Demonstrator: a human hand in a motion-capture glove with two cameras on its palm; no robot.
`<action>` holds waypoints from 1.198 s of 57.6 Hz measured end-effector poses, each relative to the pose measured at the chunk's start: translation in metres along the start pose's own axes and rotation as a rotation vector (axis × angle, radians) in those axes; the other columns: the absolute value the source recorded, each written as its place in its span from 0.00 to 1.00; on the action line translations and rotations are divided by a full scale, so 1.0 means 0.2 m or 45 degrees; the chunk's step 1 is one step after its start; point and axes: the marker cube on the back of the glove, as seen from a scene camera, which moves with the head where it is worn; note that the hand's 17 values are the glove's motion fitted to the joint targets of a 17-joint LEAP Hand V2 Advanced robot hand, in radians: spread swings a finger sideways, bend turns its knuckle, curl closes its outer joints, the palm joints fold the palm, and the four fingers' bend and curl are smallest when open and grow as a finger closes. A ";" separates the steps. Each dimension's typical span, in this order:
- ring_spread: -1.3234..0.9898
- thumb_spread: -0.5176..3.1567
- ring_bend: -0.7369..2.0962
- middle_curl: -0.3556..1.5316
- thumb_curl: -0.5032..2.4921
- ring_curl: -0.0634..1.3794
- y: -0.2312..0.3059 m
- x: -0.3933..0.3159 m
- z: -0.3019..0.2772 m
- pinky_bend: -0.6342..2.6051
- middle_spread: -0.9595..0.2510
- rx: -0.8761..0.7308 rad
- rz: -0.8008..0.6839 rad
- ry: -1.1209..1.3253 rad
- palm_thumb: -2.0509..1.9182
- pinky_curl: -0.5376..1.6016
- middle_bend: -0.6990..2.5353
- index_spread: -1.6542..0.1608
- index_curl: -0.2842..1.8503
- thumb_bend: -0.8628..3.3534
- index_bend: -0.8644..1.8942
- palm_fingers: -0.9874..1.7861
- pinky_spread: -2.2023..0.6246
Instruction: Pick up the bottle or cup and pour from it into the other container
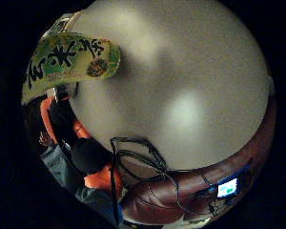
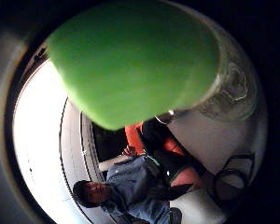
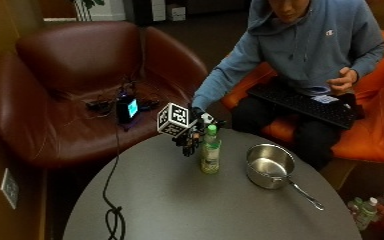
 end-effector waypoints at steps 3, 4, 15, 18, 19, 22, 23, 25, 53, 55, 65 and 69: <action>0.55 0.36 0.33 0.30 0.28 0.24 -0.01 0.00 0.00 0.33 0.65 0.012 -0.007 -0.018 0.64 0.41 0.26 0.66 0.20 0.20 0.36 0.31 0.86; 0.55 0.36 0.33 0.30 0.28 0.24 -0.02 0.00 0.01 0.33 0.65 0.017 -0.011 -0.026 0.64 0.41 0.26 0.66 0.20 0.20 0.36 0.31 0.86; 0.55 0.36 0.33 0.30 0.28 0.24 -0.07 0.02 0.04 0.33 0.64 0.089 -0.034 -0.110 0.64 0.41 0.26 0.66 0.20 0.20 0.36 0.31 0.86; 0.54 0.36 0.33 0.30 0.28 0.24 -0.09 0.02 0.05 0.33 0.64 0.106 -0.036 -0.133 0.64 0.41 0.27 0.66 0.20 0.20 0.36 0.32 0.86; 0.54 0.36 0.33 0.30 0.28 0.24 -0.10 0.02 0.05 0.33 0.63 0.113 -0.040 -0.141 0.64 0.41 0.27 0.66 0.20 0.20 0.36 0.32 0.86; 0.54 0.36 0.33 0.30 0.28 0.24 -0.12 0.01 0.06 0.33 0.63 0.134 -0.050 -0.158 0.64 0.41 0.27 0.66 0.20 0.20 0.36 0.32 0.86; 0.54 0.36 0.33 0.30 0.28 0.24 -0.12 0.01 0.06 0.33 0.63 0.141 -0.048 -0.164 0.65 0.41 0.27 0.66 0.20 0.20 0.36 0.32 0.86; 0.54 0.36 0.33 0.31 0.28 0.24 -0.13 0.00 0.07 0.33 0.63 0.161 -0.043 -0.176 0.65 0.41 0.27 0.66 0.20 0.20 0.36 0.33 0.86; 0.49 0.33 0.41 0.38 0.33 0.27 -0.29 -0.13 0.13 0.26 0.68 0.596 -0.159 -0.445 0.75 0.38 0.33 0.74 0.28 0.21 0.40 0.71 0.79; 0.48 0.31 0.41 0.38 0.34 0.28 -0.29 -0.14 0.15 0.26 0.69 0.623 -0.151 -0.463 0.76 0.39 0.33 0.75 0.28 0.21 0.40 0.74 0.77; 0.48 0.25 0.40 0.40 0.36 0.31 -0.31 -0.16 0.18 0.26 0.71 0.704 -0.146 -0.487 0.77 0.41 0.32 0.78 0.31 0.20 0.38 0.77 0.74; 0.48 0.24 0.40 0.41 0.37 0.31 -0.31 -0.17 0.19 0.26 0.71 0.707 -0.134 -0.482 0.77 0.41 0.32 0.79 0.32 0.20 0.38 0.78 0.73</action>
